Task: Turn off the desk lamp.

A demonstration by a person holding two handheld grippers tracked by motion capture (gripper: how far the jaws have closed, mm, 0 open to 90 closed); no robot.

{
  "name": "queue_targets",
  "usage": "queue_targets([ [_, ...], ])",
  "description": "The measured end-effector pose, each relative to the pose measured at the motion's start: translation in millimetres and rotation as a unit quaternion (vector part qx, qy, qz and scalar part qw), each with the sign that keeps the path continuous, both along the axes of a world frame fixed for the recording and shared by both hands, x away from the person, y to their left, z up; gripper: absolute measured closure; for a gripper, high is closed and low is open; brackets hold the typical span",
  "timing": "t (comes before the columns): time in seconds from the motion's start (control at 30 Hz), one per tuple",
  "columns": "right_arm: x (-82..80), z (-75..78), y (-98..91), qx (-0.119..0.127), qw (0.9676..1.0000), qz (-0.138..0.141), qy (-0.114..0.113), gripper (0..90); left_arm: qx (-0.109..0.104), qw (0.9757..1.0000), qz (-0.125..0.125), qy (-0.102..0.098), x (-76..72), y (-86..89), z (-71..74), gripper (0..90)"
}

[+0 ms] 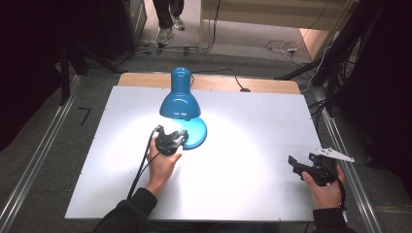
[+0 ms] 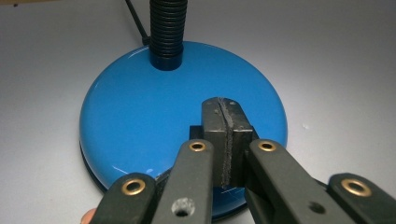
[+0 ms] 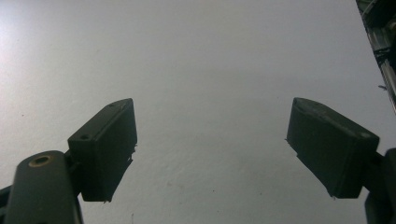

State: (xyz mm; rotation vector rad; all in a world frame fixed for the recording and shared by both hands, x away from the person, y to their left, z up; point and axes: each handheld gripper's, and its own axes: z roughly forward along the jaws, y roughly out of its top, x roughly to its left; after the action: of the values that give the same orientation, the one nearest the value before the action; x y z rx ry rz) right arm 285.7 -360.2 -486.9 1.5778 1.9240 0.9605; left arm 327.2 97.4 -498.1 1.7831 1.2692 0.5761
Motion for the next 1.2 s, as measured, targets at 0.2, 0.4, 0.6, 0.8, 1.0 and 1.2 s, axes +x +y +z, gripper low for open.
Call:
queue_targets([
  [0.2,-0.4,0.5,-0.3,0.001,1.0,-0.001,-0.001,15.0,0.006,1.0,0.001,-0.001,1.8,-1.7,-3.2,90.0],
  [0.4,-0.5,0.6,-0.6,0.0,1.0,0.0,-0.002,15.0,0.006,1.0,0.002,-0.002,2.0,-1.9,-3.6,90.0],
  [0.6,-0.9,0.9,0.0,0.0,1.0,0.0,-0.002,15.0,0.009,1.0,0.002,-0.004,1.8,-2.1,-3.8,90.0],
  [0.8,-1.1,1.1,0.3,0.0,1.0,0.001,-0.002,15.0,0.009,0.9999,0.0,-0.006,2.2,-1.6,-4.0,90.0],
  [1.0,-1.4,1.4,0.6,0.001,1.0,0.001,-0.001,15.0,0.006,1.0,-0.001,-0.006,3.0,-0.8,-4.5,90.0],
  [1.2,-1.2,1.3,0.8,-0.001,1.0,0.002,-0.001,15.0,0.002,1.0,-0.005,0.0,4.5,0.8,-4.1,90.0],
])
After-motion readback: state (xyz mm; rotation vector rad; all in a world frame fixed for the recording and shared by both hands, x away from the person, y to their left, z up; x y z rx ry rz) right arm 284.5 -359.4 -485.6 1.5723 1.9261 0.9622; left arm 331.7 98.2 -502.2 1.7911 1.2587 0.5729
